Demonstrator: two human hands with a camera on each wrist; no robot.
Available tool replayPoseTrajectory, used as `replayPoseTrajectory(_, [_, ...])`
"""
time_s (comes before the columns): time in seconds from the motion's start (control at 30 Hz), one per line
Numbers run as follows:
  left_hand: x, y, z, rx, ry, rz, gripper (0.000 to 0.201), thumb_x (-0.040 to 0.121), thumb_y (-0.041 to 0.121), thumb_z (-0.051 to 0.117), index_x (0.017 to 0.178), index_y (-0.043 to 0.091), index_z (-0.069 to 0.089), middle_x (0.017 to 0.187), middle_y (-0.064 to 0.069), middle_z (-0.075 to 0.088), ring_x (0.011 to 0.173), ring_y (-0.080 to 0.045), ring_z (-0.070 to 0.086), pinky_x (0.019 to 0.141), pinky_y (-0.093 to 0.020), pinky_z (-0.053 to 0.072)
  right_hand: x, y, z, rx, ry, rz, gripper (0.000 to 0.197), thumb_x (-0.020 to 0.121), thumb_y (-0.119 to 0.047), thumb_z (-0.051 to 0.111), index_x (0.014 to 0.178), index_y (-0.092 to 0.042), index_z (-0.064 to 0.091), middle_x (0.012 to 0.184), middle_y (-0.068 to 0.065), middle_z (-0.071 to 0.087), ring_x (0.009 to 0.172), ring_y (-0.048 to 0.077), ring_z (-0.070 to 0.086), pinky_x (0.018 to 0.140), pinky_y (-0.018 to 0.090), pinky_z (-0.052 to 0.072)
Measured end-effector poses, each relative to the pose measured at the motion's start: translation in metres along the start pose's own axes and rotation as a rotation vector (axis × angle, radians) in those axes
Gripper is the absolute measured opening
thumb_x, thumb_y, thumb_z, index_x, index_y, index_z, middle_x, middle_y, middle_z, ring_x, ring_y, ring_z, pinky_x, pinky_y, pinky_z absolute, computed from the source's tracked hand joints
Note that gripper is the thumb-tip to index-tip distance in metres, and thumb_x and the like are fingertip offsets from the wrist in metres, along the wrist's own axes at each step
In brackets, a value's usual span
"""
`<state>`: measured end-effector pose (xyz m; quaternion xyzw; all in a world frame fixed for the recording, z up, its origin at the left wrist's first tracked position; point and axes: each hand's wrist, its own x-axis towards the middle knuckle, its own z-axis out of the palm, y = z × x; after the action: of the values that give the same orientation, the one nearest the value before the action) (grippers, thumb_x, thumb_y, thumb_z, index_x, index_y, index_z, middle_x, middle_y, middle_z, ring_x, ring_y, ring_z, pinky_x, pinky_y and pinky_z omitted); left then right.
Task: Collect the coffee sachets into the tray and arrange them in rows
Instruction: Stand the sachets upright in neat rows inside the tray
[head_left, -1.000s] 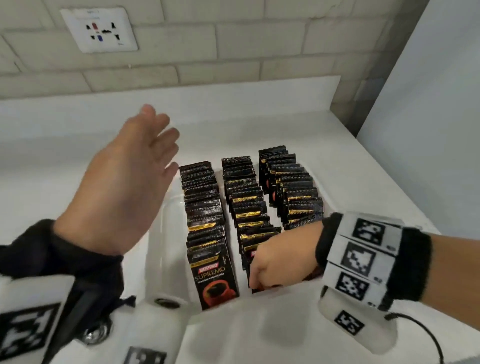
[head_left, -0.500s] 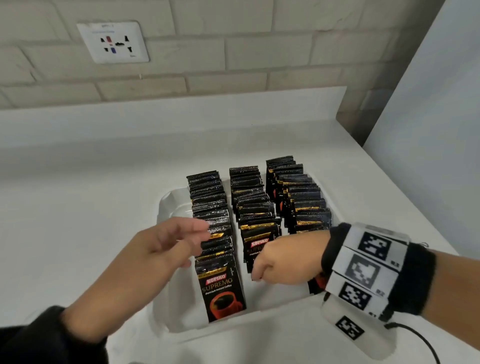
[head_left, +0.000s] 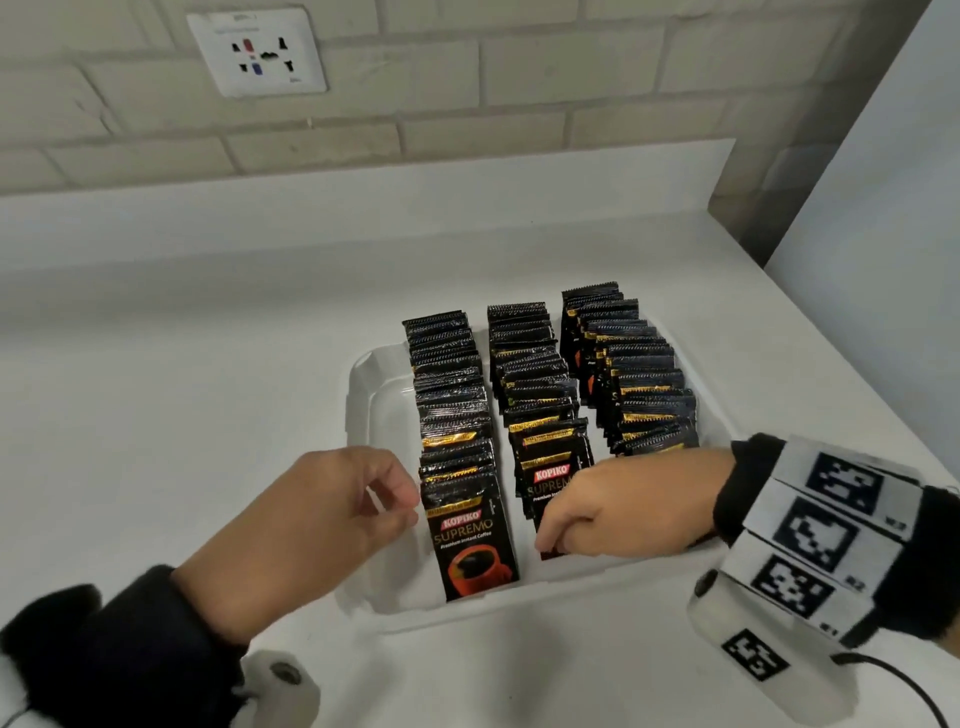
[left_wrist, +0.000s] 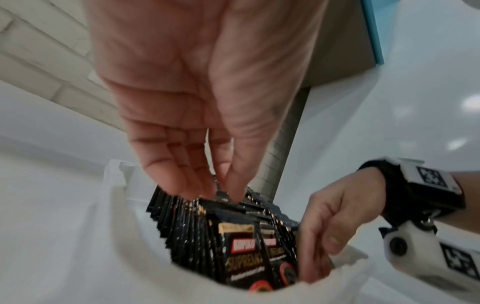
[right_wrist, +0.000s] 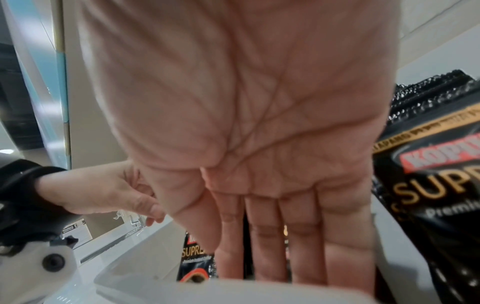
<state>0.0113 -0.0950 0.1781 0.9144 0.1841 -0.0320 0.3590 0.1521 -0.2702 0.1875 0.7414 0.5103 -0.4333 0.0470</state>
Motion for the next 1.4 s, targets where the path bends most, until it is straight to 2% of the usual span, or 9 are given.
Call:
replayPoseTrajectory(0.17, [0.004, -0.004, 0.008, 0.151, 0.033, 0.127, 0.031, 0.079, 0.024, 0.071, 0.075, 0.043, 0.046, 0.081, 0.016, 0.051, 0.07, -0.009, 0.054, 0.065, -0.009, 0.04, -0.009, 0.002, 0.004, 0.04, 0.006, -0.003, 0.04, 0.097, -0.016, 0.031, 0.129, -0.026, 0.053, 0.136, -0.015, 0.049, 0.12, 0.002, 0.045, 0.102, 0.017, 0.033])
replayPoseTrajectory(0.4, [0.009, 0.0, 0.011, 0.297, 0.017, 0.18, 0.031, 0.082, 0.033, 0.066, 0.111, 0.033, 0.057, 0.085, 0.021, 0.04, 0.066, 0.001, 0.045, 0.06, -0.008, 0.035, -0.024, 0.008, 0.006, 0.095, 0.093, -0.015, 0.038, 0.098, -0.019, 0.033, 0.129, -0.03, 0.052, 0.134, -0.02, 0.048, 0.118, -0.006, 0.042, 0.091, 0.003, 0.028])
replayPoseTrajectory(0.5, [0.009, 0.0, 0.013, 0.343, 0.019, 0.195, 0.038, 0.085, 0.037, 0.061, 0.122, 0.035, 0.051, 0.087, 0.024, 0.034, 0.068, 0.007, 0.041, 0.062, -0.006, 0.032, -0.031, 0.005, 0.003, 0.12, 0.15, -0.009, 0.036, 0.098, -0.023, 0.034, 0.127, -0.035, 0.052, 0.128, -0.019, 0.054, 0.112, -0.001, 0.051, 0.095, 0.013, 0.039])
replayPoseTrajectory(0.6, [0.008, 0.001, 0.011, 0.303, 0.067, 0.189, 0.035, 0.083, 0.034, 0.064, 0.117, 0.035, 0.055, 0.086, 0.024, 0.037, 0.068, 0.005, 0.044, 0.063, -0.009, 0.034, -0.039, 0.003, -0.002, 0.151, 0.175, -0.007, 0.035, 0.098, -0.026, 0.034, 0.126, -0.037, 0.052, 0.125, -0.018, 0.056, 0.111, 0.003, 0.055, 0.098, 0.023, 0.043])
replayPoseTrajectory(0.77, [0.002, 0.0, -0.003, 0.098, 0.185, 0.172, 0.033, 0.075, 0.025, 0.071, 0.086, 0.048, 0.05, 0.084, 0.018, 0.05, 0.079, 0.002, 0.051, 0.063, -0.006, 0.039, -0.071, 0.015, -0.013, 0.26, 0.339, 0.022, 0.025, 0.094, -0.035, 0.041, 0.109, -0.047, 0.057, 0.107, -0.022, 0.064, 0.102, -0.005, 0.057, 0.094, 0.021, 0.043])
replayPoseTrajectory(0.93, [-0.001, -0.032, -0.002, -0.205, 0.25, -0.036, 0.044, 0.075, 0.017, 0.073, 0.092, 0.047, 0.045, 0.095, 0.01, 0.057, 0.073, -0.01, 0.058, 0.061, -0.014, 0.045, -0.097, 0.051, 0.006, 0.433, 0.608, 0.177, 0.016, 0.084, -0.042, 0.047, 0.093, -0.048, 0.059, 0.091, -0.032, 0.06, 0.087, -0.01, 0.056, 0.081, 0.019, 0.043])
replayPoseTrajectory(1.07, [0.001, -0.055, 0.01, -0.375, 0.236, -0.109, 0.051, 0.074, 0.0, 0.072, 0.101, 0.038, 0.05, 0.1, 0.0, 0.055, 0.072, -0.026, 0.06, 0.051, -0.021, 0.049, -0.088, 0.072, 0.044, 0.499, 0.773, 0.387, 0.017, 0.078, -0.053, 0.049, 0.095, -0.051, 0.046, 0.089, -0.013, 0.056, 0.082, -0.001, 0.055, 0.071, 0.016, 0.042])
replayPoseTrajectory(1.23, [0.008, -0.063, 0.008, -0.414, 0.262, -0.13, 0.049, 0.074, -0.004, 0.071, 0.097, 0.037, 0.057, 0.099, 0.004, 0.058, 0.076, -0.023, 0.062, 0.049, -0.006, 0.045, -0.064, 0.068, 0.078, 0.688, 0.797, 0.399, 0.033, 0.088, -0.022, 0.059, 0.106, -0.047, 0.046, 0.089, -0.008, 0.053, 0.066, 0.008, 0.058, 0.062, 0.014, 0.043])
replayPoseTrajectory(1.4, [0.014, -0.068, -0.006, -0.405, 0.246, -0.118, 0.047, 0.074, 0.002, 0.073, 0.093, 0.042, 0.056, 0.102, 0.012, 0.061, 0.08, -0.016, 0.064, 0.058, -0.013, 0.046, -0.053, 0.064, 0.087, 0.823, 0.907, 0.394, 0.036, 0.085, -0.017, 0.064, 0.103, -0.047, 0.053, 0.09, -0.003, 0.053, 0.054, 0.009, 0.06, 0.063, 0.016, 0.048])
